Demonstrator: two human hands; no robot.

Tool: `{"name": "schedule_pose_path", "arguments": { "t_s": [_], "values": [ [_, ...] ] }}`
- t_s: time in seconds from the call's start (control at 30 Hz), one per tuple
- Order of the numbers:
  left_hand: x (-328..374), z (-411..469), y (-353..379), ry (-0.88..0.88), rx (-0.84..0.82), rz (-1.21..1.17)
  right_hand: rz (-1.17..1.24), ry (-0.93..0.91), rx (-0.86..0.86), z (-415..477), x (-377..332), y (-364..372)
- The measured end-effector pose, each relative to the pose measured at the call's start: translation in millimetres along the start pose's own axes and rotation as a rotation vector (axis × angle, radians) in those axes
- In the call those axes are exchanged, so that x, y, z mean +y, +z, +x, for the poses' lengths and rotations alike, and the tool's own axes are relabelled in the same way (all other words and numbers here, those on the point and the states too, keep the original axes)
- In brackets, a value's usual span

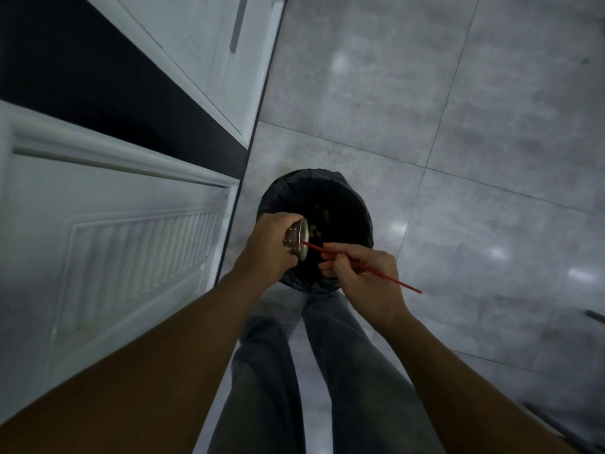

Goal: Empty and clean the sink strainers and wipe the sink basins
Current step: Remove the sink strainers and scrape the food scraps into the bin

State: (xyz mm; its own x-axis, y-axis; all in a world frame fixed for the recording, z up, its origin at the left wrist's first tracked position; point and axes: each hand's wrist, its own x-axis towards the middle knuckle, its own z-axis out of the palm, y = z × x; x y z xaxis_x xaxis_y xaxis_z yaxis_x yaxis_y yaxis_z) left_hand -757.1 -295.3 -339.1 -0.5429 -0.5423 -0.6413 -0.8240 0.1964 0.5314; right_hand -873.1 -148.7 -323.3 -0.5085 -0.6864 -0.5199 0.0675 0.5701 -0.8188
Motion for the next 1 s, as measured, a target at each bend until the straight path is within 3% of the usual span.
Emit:
{"name": "schedule_pose_path", "arguments": {
  "t_s": [0.23, 0.43, 0.67, 0.9, 1.0],
  "values": [
    [-7, -1, 7, -0.015, 0.024, 0.015, -0.010, -0.051, 0.114, -12, 6, -11],
    [-1, 1, 14, 0.052, -0.005, -0.019, -0.008, -0.041, 0.019, -14, 4, 2],
    [-7, -2, 16, 0.029, 0.027, -0.036, -0.049, -0.040, 0.137, -20, 13, -11],
    [-1, -7, 20, 0.042, 0.019, -0.041, -0.033, -0.110, -0.009, -19, 10, -4],
    [-4, -10, 21, 0.013, 0.023, -0.046, -0.059, -0.073, 0.023, -18, 11, -6]
  ]
}}
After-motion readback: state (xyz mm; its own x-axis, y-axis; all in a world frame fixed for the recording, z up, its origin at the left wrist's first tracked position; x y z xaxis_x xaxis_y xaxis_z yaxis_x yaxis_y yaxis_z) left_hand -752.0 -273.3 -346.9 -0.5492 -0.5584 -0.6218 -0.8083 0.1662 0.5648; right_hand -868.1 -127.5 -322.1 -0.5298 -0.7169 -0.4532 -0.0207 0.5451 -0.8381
